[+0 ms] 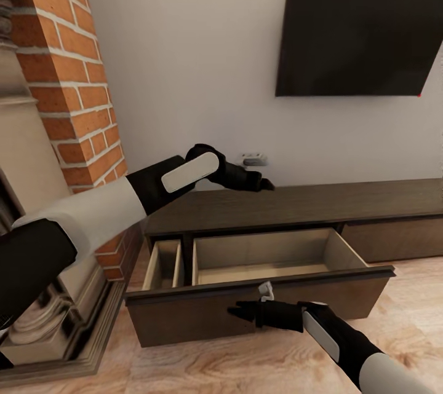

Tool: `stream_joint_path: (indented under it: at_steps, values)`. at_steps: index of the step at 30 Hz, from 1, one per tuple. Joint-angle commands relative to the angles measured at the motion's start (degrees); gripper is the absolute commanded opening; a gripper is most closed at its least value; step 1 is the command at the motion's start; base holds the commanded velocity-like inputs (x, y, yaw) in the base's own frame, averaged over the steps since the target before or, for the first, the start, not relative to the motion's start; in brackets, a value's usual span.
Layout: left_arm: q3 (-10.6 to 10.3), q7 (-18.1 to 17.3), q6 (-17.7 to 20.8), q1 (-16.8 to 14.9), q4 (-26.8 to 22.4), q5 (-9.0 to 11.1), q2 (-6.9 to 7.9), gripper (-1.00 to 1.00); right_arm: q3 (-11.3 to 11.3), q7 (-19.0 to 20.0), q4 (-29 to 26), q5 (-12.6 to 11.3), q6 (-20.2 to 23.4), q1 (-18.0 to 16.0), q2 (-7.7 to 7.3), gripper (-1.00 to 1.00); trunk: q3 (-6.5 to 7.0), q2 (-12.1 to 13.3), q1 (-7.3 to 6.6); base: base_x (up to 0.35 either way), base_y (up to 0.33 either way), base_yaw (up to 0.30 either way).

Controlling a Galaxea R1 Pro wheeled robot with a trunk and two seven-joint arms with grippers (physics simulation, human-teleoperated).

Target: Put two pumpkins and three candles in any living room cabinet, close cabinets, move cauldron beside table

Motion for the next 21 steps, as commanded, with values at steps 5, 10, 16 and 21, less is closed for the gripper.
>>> stream_joint_path:
  at_steps: [5, 10, 16, 21]
  values:
    - [-2.3, 2.1, -1.1, -0.1, -0.1, 0.7, 0.19, 1.0, -0.4, -2.7, 3.2, -0.6, -0.6, -0.1, -0.45, 1.0, 1.05, 0.0, -0.14, 0.0, 0.0, 0.0]
    - [-13.0, 2.6, -7.3, -0.1, -0.1, 6.4, 0.59, 1.0, -1.0, -4.7, 15.3, -2.7, -8.2, -0.1, -0.85, 1.0, 2.16, 0.1, -0.27, 0.0, 0.0, 0.0]
    - [-19.7, 2.6, -11.9, -0.1, -0.3, 9.2, 1.4, 1.0, -0.9, -5.2, 24.5, -3.0, -13.5, -0.1, -0.46, 1.0, 3.49, 0.2, -0.42, 0.0, 0.0, 0.0]
    - [-25.1, 2.5, -15.4, -0.1, -0.3, 12.5, 1.65, 1.0, -0.9, -4.1, 30.5, -2.9, -16.3, -0.1, -0.55, 1.0, 4.47, 1.4, -1.13, 0.0, 0.0, 0.0]
